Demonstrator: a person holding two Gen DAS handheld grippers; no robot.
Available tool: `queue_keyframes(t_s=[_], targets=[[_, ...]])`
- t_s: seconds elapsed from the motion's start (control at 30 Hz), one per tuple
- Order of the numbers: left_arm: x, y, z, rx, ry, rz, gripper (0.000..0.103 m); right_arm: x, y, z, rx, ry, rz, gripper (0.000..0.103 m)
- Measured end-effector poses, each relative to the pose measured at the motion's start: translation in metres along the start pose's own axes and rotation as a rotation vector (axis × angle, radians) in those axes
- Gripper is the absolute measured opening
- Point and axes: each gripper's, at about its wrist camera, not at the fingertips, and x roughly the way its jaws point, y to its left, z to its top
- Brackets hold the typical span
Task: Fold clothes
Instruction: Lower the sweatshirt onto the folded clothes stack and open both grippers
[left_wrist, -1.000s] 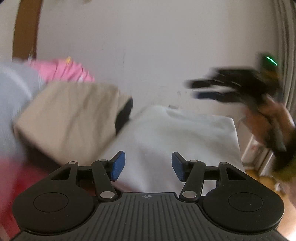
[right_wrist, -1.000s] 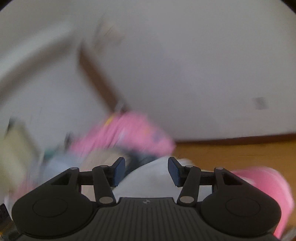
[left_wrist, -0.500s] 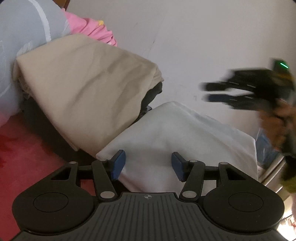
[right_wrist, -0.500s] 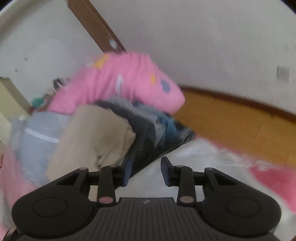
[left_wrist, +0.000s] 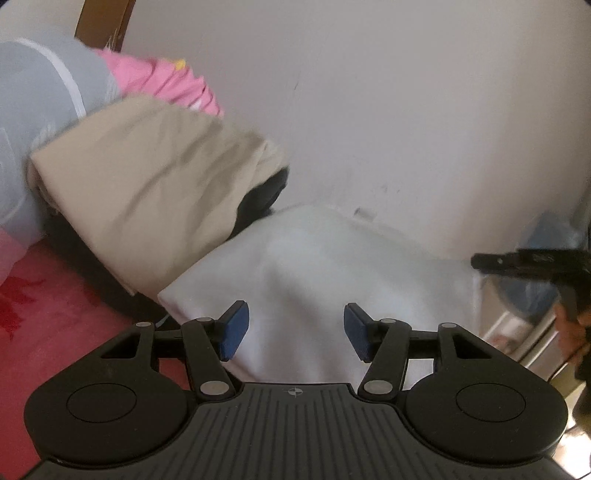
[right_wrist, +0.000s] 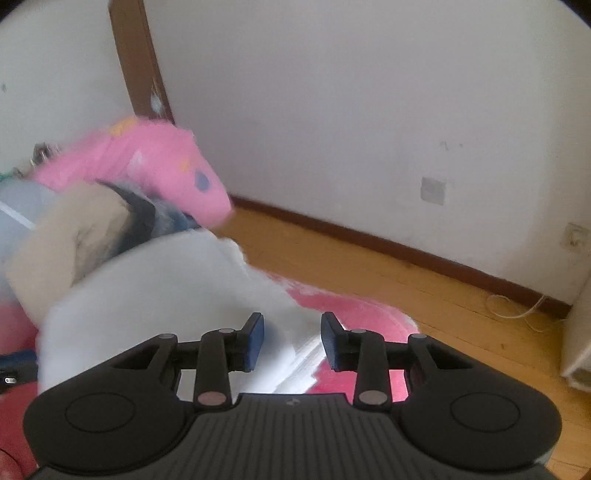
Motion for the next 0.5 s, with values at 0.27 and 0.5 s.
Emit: queue_keyframes(t_s=[0.27, 0.5], targets=[[-0.071, -0.007, -0.003, -0.064, 0.011, 0.096, 0.062, -0.059, 0.033, -0.052, 0.08, 0.068, 0.26, 0.036], [-0.146, 0.002, -0.047, -0.182, 0.001, 0.143, 0.069, -0.045, 0.007, -0.117, 0.484, 0.236, 0.389, 0.05]])
